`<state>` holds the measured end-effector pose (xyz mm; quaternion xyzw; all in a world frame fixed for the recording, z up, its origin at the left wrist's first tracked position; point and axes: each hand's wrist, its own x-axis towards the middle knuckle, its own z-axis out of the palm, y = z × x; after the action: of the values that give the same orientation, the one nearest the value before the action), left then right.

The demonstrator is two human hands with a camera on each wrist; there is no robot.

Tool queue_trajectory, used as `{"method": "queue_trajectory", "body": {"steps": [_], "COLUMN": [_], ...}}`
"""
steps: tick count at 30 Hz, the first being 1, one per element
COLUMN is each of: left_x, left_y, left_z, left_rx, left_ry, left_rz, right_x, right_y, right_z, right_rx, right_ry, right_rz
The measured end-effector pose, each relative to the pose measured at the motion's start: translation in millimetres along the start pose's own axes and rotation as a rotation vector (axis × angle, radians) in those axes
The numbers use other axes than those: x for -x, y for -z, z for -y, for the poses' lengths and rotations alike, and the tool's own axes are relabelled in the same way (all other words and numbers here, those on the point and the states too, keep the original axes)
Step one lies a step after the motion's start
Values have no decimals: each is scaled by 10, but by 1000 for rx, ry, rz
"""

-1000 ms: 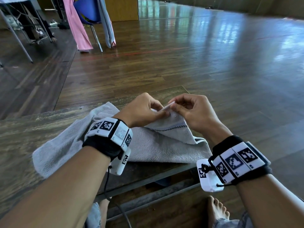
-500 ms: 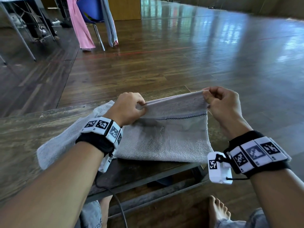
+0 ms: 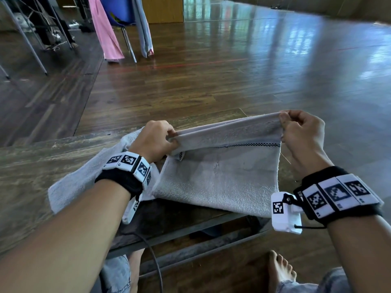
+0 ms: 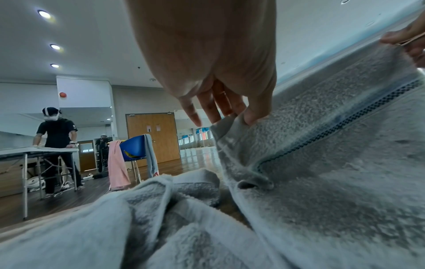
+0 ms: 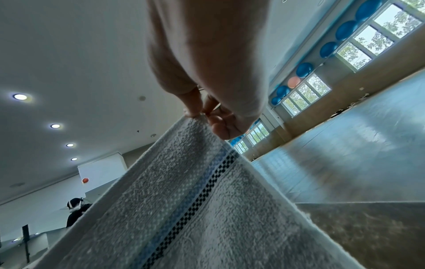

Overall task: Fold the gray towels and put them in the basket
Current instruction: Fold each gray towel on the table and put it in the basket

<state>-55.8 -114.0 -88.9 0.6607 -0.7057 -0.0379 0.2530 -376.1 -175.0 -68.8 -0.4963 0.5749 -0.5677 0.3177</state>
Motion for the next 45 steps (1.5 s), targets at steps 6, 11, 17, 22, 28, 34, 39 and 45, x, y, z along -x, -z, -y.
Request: {"method": "queue_trajectory", "body": {"steps": [6,11,17,22,28,34,39,45], "left_x": [10,8,10,28,66,73,25,-16], "left_y": [23,67,99,107,58,17,30,51], "left_z": [27,63,28,-29,-33,-34,-38,-194], "left_rx": [40,42,19,47,38,62,66,566], "left_ry": [-33,-9,-25,-45,-10,34,175,458], "left_rz": [-54,-136,-120,-93,-44,-63,13,100], "right_x": [-55,-110,-154,-171,-163,-168,-159,-58], "right_y": [37,68,118,186,237,295,379,321], "right_z": [-56,-142,-252,-320,-420,-473,-474,-269], "right_rx": [6,26,38,45,69,189,230,70], "right_ry": [-54,-91,-147,-185,-225,-225,-361,-482], "right_rz": [7,19,46,35,80,143,289,351]}}
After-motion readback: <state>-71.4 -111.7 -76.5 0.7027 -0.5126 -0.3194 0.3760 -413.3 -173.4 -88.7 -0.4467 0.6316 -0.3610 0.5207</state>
